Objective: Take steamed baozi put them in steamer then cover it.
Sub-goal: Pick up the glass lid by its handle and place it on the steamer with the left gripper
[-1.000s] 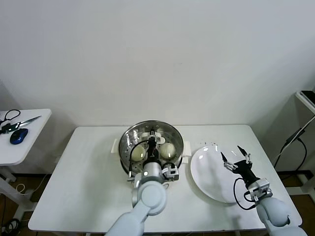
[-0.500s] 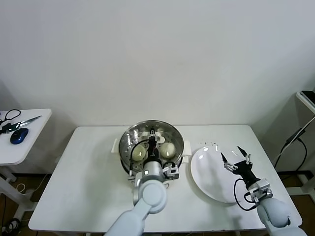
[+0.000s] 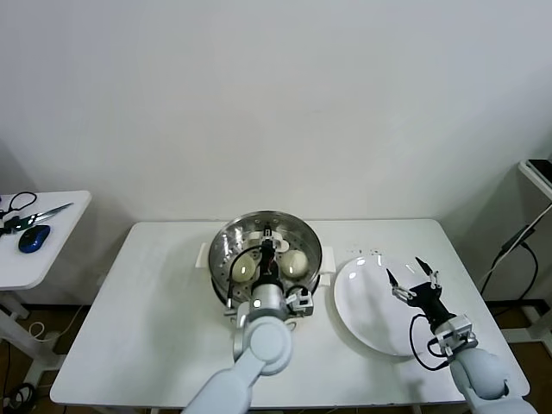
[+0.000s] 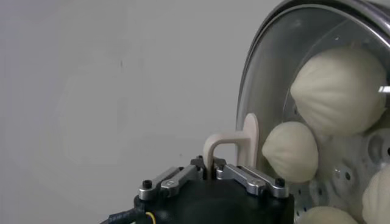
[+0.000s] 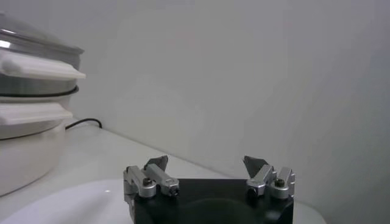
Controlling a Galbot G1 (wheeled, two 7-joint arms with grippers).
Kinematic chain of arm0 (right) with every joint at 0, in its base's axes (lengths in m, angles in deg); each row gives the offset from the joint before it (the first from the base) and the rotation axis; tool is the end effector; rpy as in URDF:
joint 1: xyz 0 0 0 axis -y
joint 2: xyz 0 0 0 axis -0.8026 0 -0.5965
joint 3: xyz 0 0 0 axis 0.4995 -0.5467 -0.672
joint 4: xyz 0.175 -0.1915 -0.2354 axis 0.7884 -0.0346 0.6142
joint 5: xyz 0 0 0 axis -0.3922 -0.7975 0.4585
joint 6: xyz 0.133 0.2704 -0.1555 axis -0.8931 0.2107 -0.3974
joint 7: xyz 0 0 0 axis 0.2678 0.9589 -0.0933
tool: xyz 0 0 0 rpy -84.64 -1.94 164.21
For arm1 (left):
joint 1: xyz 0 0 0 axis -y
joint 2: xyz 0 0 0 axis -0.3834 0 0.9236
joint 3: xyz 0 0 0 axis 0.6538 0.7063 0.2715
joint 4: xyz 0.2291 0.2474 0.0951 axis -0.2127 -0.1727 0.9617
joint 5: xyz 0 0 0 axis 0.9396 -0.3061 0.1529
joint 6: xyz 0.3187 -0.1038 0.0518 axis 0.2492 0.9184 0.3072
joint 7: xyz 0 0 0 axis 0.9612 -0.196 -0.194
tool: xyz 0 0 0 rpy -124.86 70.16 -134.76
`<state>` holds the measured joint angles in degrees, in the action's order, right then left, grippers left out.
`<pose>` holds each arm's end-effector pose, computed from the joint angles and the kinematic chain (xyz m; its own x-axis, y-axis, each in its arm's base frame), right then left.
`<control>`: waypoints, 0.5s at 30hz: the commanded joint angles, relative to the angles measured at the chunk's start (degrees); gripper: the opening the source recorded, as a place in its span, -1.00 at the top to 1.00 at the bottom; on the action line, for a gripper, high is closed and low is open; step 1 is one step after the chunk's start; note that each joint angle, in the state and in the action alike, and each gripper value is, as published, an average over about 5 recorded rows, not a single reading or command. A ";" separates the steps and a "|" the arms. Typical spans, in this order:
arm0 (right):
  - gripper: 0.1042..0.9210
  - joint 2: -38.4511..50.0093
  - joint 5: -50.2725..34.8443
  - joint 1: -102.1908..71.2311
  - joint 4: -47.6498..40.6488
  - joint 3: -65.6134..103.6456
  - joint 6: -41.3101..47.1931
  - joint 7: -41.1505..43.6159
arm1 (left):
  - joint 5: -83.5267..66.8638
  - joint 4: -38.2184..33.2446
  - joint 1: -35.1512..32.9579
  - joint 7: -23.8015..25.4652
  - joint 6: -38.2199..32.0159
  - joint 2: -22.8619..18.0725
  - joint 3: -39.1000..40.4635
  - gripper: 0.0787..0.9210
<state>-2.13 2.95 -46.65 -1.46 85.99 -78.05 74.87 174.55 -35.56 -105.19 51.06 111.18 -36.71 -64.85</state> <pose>0.2745 -0.1885 -0.3861 -0.9709 -0.2091 0.1163 -0.2335 0.9346 -0.2684 0.2982 -0.1674 -0.2859 -0.9983 -0.0462 0.0346 0.0355 -0.0169 0.9992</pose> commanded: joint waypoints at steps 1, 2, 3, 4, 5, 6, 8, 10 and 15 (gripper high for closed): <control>-0.76 -0.08 0.13 0.00 0.00 0.17 0.07 0.02 | -0.28 -0.84 -0.22 0.88 0.68 0.00 -0.06 0.83; -0.76 -0.07 0.13 0.00 -0.01 0.22 0.17 0.02 | -0.37 -1.39 -0.22 1.12 0.61 0.18 -0.03 0.83; -0.76 -0.05 0.12 0.01 0.00 0.26 0.30 0.01 | -0.45 -1.99 -0.22 1.36 0.60 0.42 0.06 0.83; -0.76 -0.03 0.11 0.01 0.01 0.29 0.48 -0.01 | -0.59 -2.69 -0.23 1.52 0.68 0.71 0.22 0.80; -0.76 -0.01 0.11 0.02 0.03 0.31 0.70 -0.02 | -0.77 -3.44 -0.29 1.68 0.78 1.08 0.41 0.78; -0.76 0.01 0.13 0.02 0.07 0.33 0.93 -0.03 | -0.94 -4.21 -0.42 1.84 0.89 1.44 0.58 0.74; -0.76 0.04 0.18 0.03 0.23 0.34 1.53 -0.15 | -1.29 -6.19 -0.91 2.32 1.13 2.41 0.92 0.61; -0.76 0.06 0.34 0.07 0.45 0.34 2.18 -0.36 | -1.78 -8.46 -1.62 2.80 1.37 3.66 1.21 0.47; -0.76 0.23 0.53 0.13 1.32 0.40 4.50 -0.85 | -2.74 -13.77 -4.61 3.31 1.42 7.54 0.55 0.14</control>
<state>-1.97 3.27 -46.56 -0.82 86.35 -76.26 74.55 173.11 -40.52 -106.58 53.23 111.14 -34.28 -63.82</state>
